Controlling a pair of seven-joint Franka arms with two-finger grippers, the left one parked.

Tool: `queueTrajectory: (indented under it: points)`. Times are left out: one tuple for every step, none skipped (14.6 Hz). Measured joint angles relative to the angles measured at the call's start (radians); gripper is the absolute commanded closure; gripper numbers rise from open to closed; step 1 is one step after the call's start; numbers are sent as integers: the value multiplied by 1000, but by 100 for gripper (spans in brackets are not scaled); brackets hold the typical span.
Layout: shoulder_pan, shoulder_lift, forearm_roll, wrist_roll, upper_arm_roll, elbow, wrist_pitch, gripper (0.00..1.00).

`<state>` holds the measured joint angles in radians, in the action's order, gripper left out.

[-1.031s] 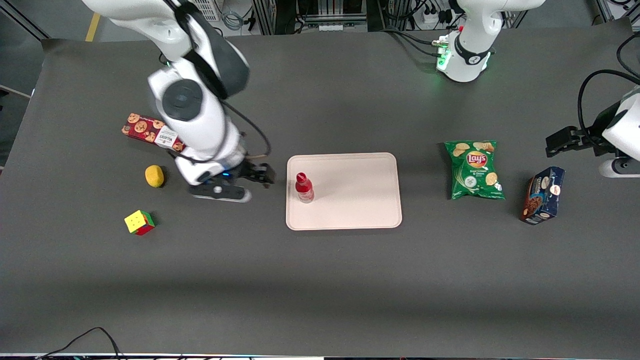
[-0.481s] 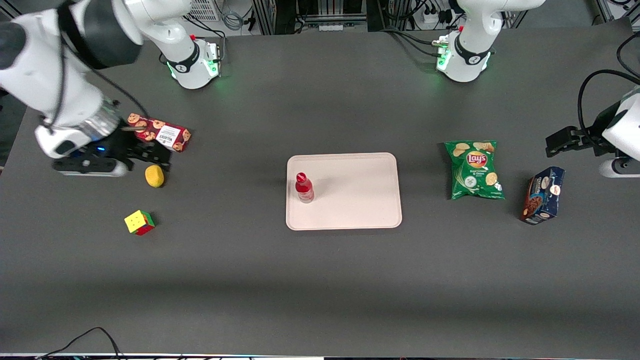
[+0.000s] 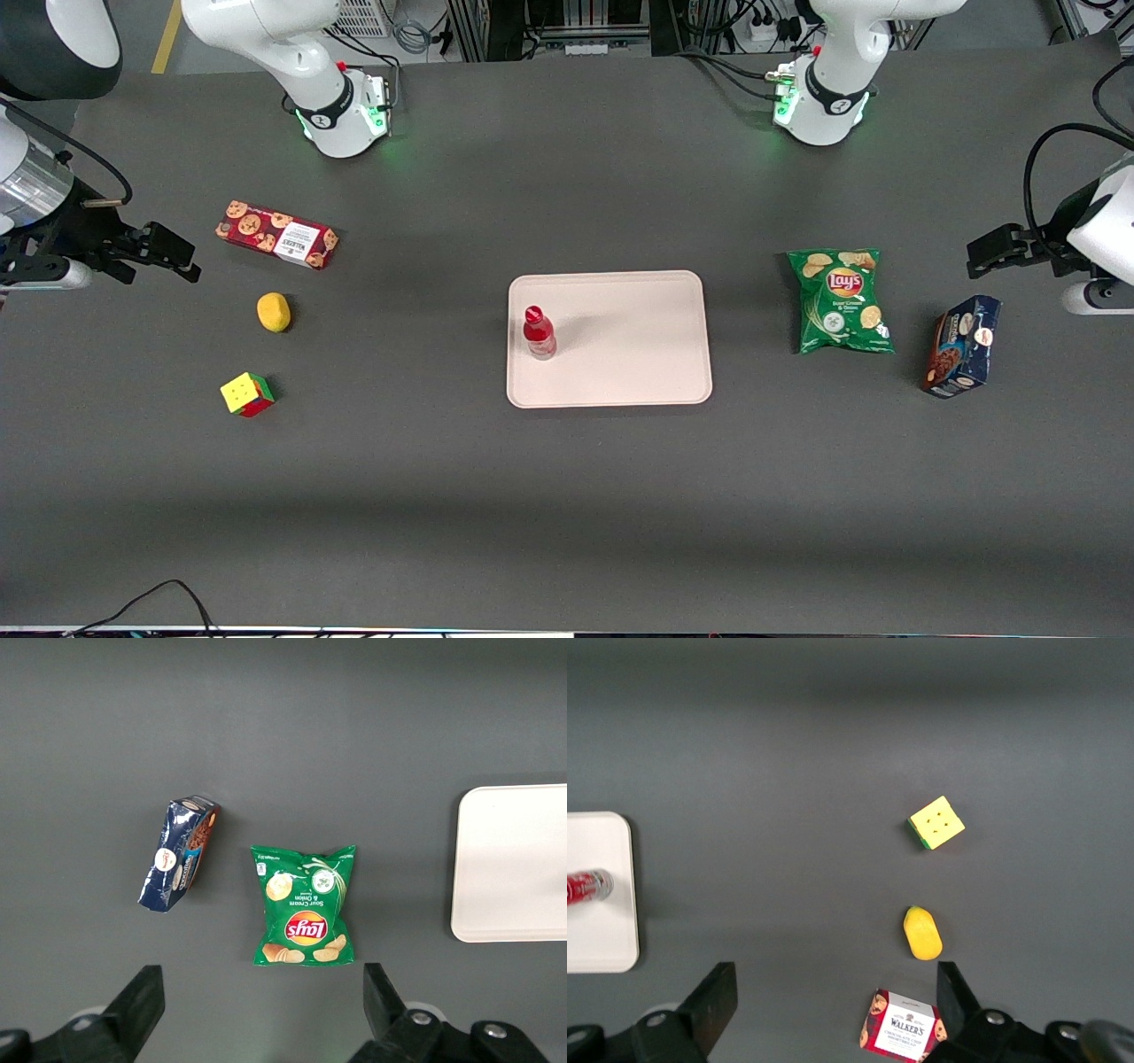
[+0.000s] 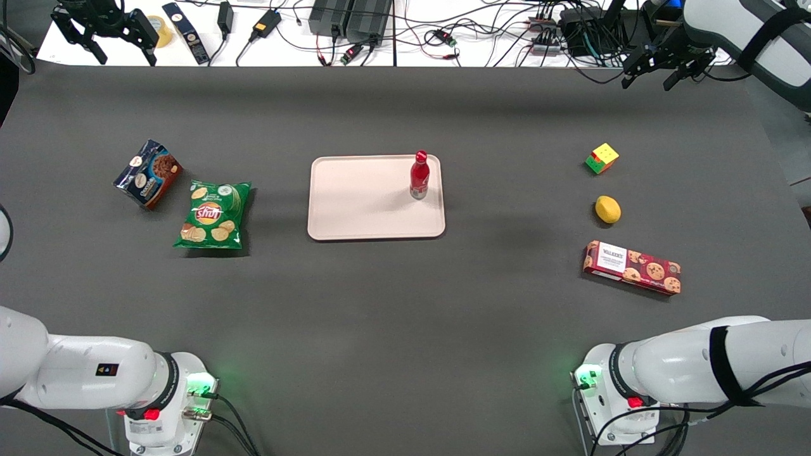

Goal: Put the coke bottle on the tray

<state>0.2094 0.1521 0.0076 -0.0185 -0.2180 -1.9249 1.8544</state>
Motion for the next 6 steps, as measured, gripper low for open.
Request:
queueTrajectory:
  points:
    - [2,0,0,19,1,4,-11,0]
    - [4,0,0,29,3,9,-21,0]
    - [5,-1,0,34,4,20,-42,0]
    - [6,-5,0,37,5,36,-69,0]
    - [8,-12,0,38,5,55,-90,0]
    - [9,-20,0,38,5,71,-103,0]
